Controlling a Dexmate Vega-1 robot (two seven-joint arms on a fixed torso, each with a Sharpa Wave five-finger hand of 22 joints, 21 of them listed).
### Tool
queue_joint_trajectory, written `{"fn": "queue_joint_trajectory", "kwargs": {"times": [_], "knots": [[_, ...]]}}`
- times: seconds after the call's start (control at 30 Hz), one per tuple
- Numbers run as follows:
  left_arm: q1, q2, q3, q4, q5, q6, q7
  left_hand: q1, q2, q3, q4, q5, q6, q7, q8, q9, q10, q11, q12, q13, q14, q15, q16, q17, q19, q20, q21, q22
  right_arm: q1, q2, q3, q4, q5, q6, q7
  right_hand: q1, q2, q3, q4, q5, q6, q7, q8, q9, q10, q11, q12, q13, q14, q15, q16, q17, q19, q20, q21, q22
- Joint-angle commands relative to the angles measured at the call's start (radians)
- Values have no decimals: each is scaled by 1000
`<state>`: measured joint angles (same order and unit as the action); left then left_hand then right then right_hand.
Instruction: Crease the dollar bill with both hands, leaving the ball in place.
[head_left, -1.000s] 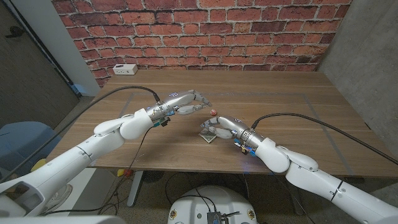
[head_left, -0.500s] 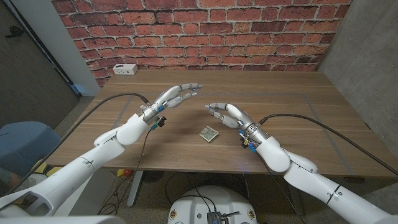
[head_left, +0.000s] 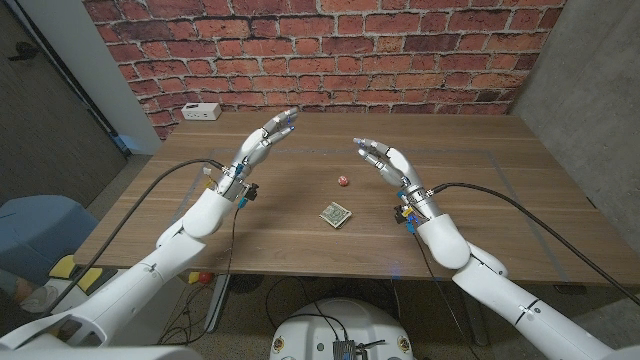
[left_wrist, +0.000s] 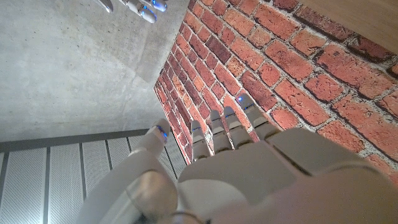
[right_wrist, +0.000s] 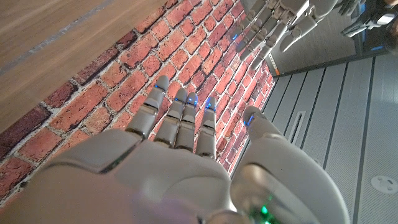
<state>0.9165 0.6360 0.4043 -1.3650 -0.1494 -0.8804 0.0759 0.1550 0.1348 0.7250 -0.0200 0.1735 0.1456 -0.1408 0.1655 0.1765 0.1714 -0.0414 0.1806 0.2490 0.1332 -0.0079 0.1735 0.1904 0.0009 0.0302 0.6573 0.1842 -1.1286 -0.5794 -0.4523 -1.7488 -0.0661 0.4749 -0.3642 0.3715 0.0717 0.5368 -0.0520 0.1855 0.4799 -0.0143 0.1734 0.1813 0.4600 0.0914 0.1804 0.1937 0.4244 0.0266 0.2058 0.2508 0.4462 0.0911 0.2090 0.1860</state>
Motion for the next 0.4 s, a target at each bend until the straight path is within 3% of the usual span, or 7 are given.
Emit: {"fn": "queue_joint_trajectory", "kwargs": {"times": [0.03,0.17,0.3,0.4], "knots": [[-17,-43,-25,89,-171,-58,-112,-18,23,-2,22,-1,-41,4,3,1,-52,-10,-4,-17,-53,-14,-2,-4,-18,-21,-13,0,16,63,81,43,93,28,-40,-23,-1,-8,6,9,14,17,11,2,3,8,9,4,-2,3,-1,0,7,-21,3,0],[-12,-36,-35,92,-201,-32,-135,-25,18,-6,31,0,-70,6,2,0,-88,-5,-5,-29,-87,-16,-3,-8,-36,-35,-24,0,24,84,119,65,142,12,-62,-35,-4,-14,9,11,22,32,15,2,6,12,12,4,-4,8,-1,-2,6,-26,3,-1],[7,-29,-43,63,-248,78,-131,-37,15,-13,45,1,-138,16,-5,-1,-137,-1,-6,-42,-113,-12,1,-10,-41,-36,-31,0,52,147,123,140,153,120,-96,-32,11,-5,6,17,26,38,17,2,11,15,14,4,4,11,1,-7,8,-28,4,-1],[-8,-48,-31,102,-350,106,-210,-43,16,-16,55,2,-186,28,-3,-1,-182,11,-7,-48,-136,-1,1,-11,-62,-33,-43,1,77,184,109,171,137,208,-93,-19,21,8,-8,22,30,35,18,2,24,13,20,3,21,0,5,-15,18,-27,8,-1]]}}
